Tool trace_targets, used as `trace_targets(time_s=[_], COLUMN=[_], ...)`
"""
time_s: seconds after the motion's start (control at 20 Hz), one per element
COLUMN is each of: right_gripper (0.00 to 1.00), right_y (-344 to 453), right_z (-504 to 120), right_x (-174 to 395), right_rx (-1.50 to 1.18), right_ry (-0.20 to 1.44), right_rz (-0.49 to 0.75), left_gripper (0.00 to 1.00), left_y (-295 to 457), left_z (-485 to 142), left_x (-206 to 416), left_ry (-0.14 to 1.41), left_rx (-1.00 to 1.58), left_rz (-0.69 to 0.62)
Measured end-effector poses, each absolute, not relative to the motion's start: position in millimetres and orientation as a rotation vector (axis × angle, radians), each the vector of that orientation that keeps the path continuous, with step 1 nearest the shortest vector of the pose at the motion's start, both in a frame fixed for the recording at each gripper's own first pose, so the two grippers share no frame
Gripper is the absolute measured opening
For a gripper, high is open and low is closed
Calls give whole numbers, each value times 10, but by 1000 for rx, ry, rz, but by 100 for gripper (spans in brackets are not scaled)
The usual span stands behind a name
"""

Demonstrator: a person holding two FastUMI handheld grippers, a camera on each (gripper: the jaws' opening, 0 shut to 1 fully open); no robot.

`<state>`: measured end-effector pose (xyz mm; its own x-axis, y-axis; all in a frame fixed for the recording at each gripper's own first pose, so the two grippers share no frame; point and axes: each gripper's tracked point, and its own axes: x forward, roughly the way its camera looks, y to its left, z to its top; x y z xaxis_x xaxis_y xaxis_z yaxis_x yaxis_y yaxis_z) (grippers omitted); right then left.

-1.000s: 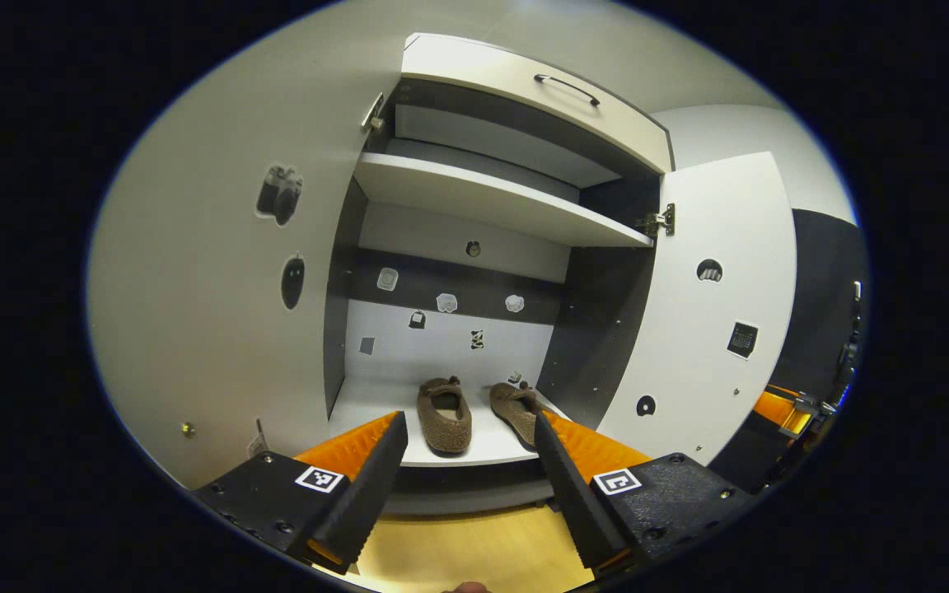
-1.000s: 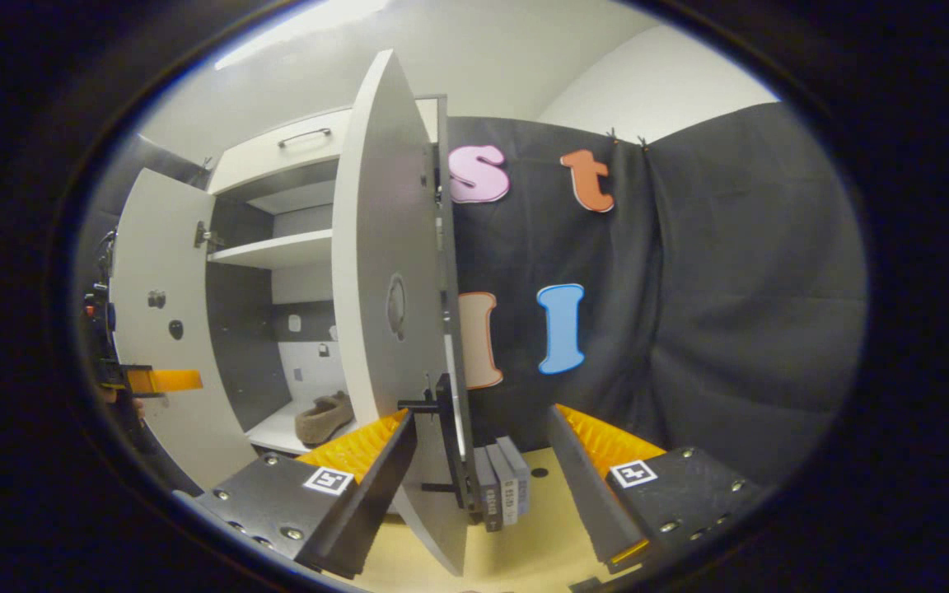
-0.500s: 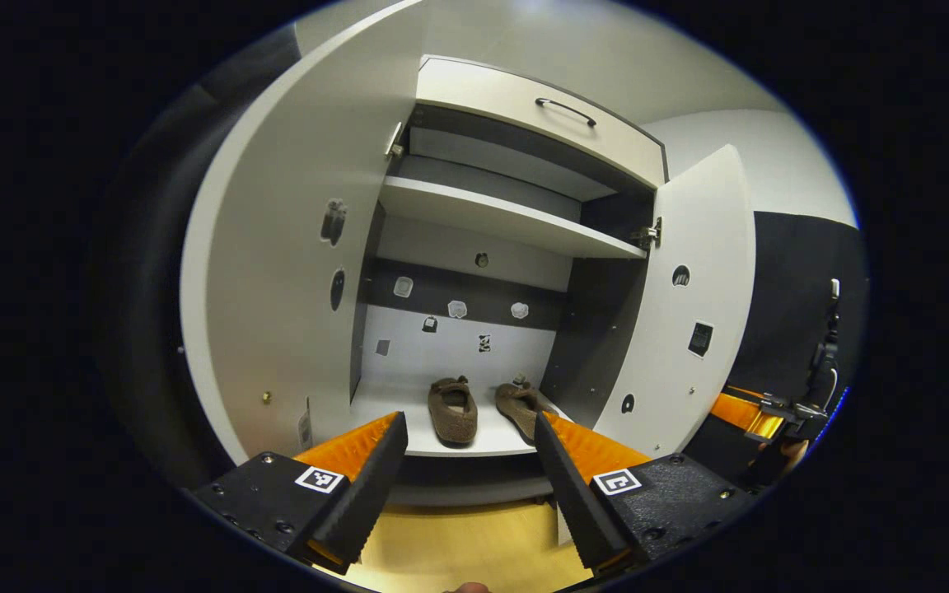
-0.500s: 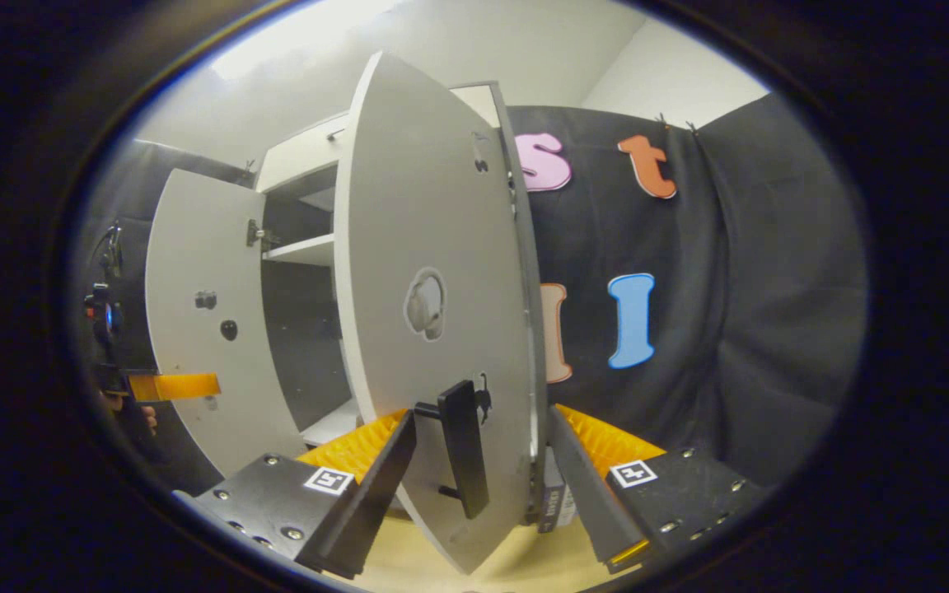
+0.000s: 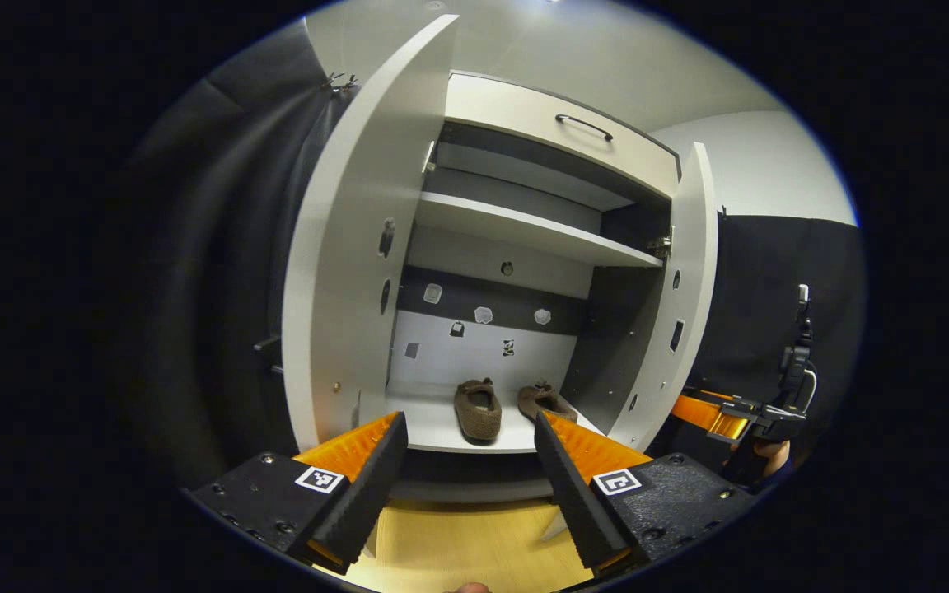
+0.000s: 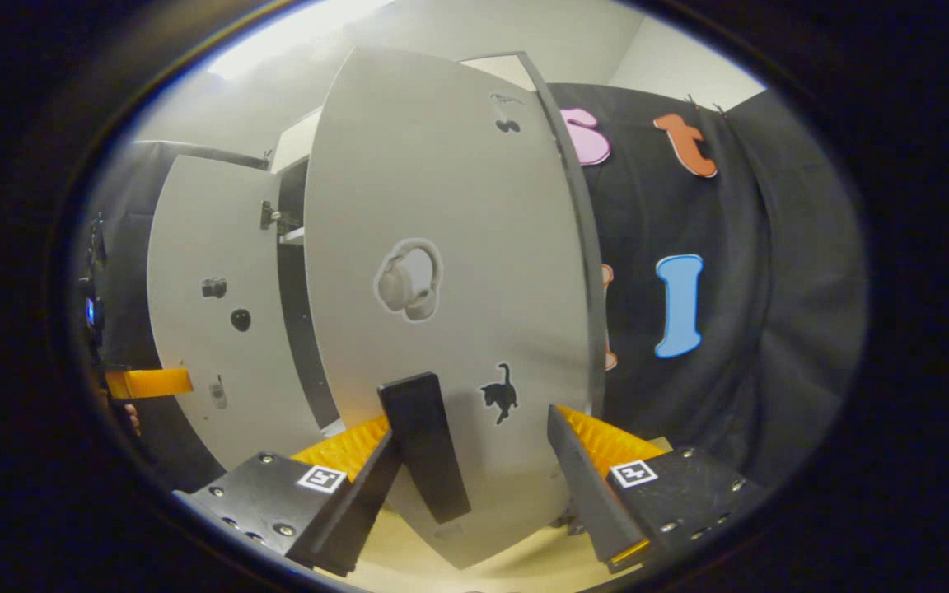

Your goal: Grab one shoe with the right hand and put it into the shoe cabinet, grab the other shoe with the left hand and put it into the shoe cabinet; then close the right door with the right hand and the left door with the left hand.

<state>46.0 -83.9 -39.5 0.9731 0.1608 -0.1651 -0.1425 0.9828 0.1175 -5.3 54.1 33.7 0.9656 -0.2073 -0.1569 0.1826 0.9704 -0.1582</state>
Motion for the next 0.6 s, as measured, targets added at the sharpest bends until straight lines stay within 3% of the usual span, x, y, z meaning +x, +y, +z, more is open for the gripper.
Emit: trace_targets(time_s=[0.5,0.6], right_gripper=[100,100], right_y=[-357,-301], right_z=[-401,-422], right_x=[887,953], right_rx=[57,79], right_ry=[141,148], right_rz=[241,252], left_gripper=[94,89], left_y=[944,1061], left_z=[504,503], left_x=[-442,-496], left_ry=[128,122], left_rx=[-112,-117], left_rz=[-105,-84])
